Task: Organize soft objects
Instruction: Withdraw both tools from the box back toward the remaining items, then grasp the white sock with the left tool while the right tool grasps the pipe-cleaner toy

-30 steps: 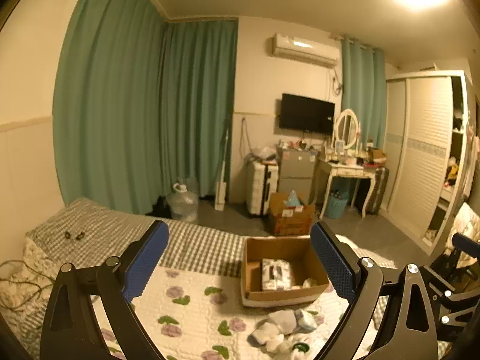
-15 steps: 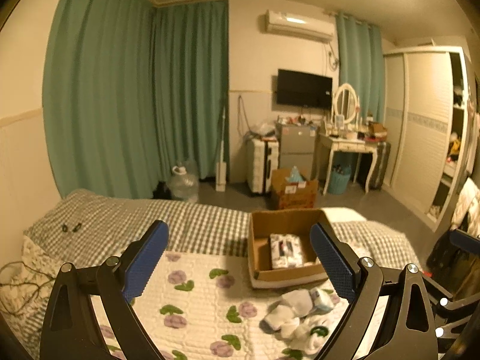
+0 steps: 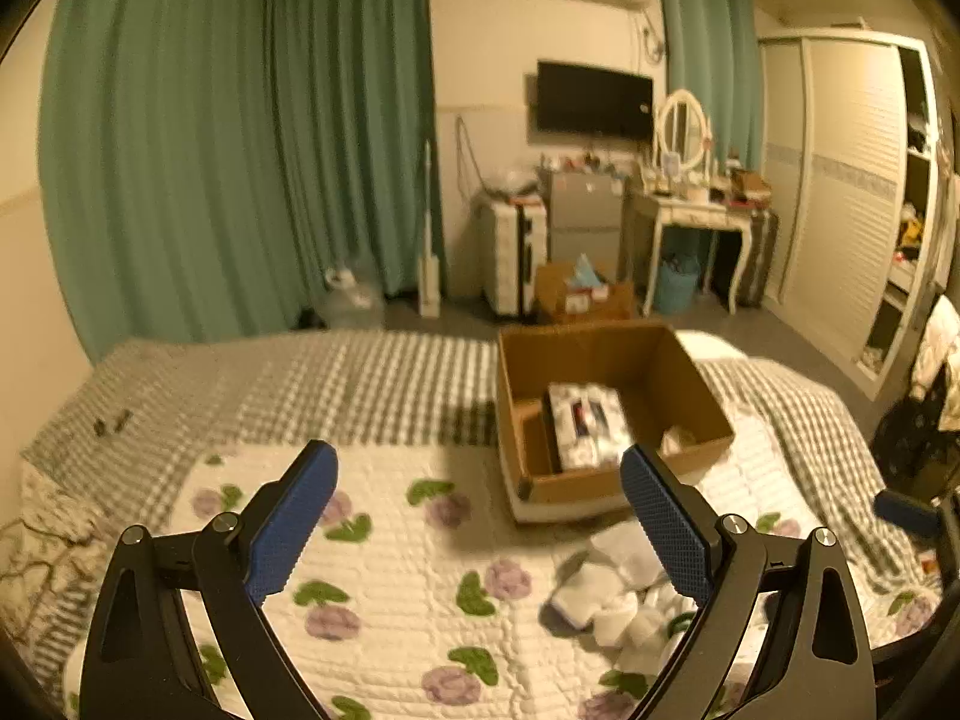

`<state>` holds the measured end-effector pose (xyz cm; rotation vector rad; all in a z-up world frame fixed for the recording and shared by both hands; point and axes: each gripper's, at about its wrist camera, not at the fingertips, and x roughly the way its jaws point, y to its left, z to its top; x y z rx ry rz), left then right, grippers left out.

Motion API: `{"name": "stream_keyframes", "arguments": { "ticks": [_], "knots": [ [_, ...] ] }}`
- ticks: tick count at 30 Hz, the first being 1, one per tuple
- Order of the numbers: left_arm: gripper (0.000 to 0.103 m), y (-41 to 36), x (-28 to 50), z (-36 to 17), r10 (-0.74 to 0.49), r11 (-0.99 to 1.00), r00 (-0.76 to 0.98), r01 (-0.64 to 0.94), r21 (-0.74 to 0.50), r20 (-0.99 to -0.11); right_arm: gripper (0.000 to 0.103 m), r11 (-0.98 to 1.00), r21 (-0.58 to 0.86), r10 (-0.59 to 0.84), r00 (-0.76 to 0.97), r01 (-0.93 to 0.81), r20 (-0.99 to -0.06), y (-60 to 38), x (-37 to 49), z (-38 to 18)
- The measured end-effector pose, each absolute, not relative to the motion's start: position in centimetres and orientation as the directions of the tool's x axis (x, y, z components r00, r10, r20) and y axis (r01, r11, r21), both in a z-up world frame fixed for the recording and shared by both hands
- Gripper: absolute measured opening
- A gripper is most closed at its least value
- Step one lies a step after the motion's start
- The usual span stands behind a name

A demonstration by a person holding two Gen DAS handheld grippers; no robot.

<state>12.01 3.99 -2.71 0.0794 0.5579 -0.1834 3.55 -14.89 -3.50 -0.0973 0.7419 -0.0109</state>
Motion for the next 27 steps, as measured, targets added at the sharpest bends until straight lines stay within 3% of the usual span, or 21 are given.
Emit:
{"name": "stream_keyframes", "arguments": {
  "ticks": [3, 9, 14, 19, 23, 27],
  "knots": [
    [0.096, 4.1, 13.3, -4.3, -0.16, 0.98, 0.807, 0.201, 0.009, -0.568, 0.103, 0.995, -0.099, -0.049, 0.7, -0.03, -0.713, -14.4, 4.9, -6.1],
    [0.096, 3.3, 15.5, -7.8, -0.176, 0.97, 0.753, 0.241, 0.017, -0.634, 0.094, 0.997, -0.065, -0.031, 0.628, -0.032, -0.778, -14.0, 7.0, -10.4],
    [0.096, 2.2, 17.4, -11.0, -0.188, 0.961, 0.693, 0.276, 0.015, -0.696, 0.072, 0.999, -0.024, -0.007, 0.567, -0.023, -0.824, -14.0, 8.3, -13.8],
    [0.096, 0.9, 18.7, -14.0, -0.21, 0.949, 0.629, 0.314, -0.002, -0.748, 0.065, 1.0, -0.025, -0.019, 0.509, -0.005, -0.861, -14.1, 9.4, -16.9],
    [0.096, -0.2, 19.1, -15.6, -0.228, 0.94, 0.593, 0.34, -0.017, -0.772, 0.042, 1.0, 0.029, 0.02, 0.477, 0.012, -0.879, -15.5, 9.3, -18.7],
    [0.096, -1.5, 19.8, -16.6, -0.254, 0.927, 0.557, 0.374, -0.034, -0.791, 0.033, 0.998, 0.041, 0.017, 0.494, 0.038, -0.869, -16.9, 8.9, -18.5]
  ]
}}
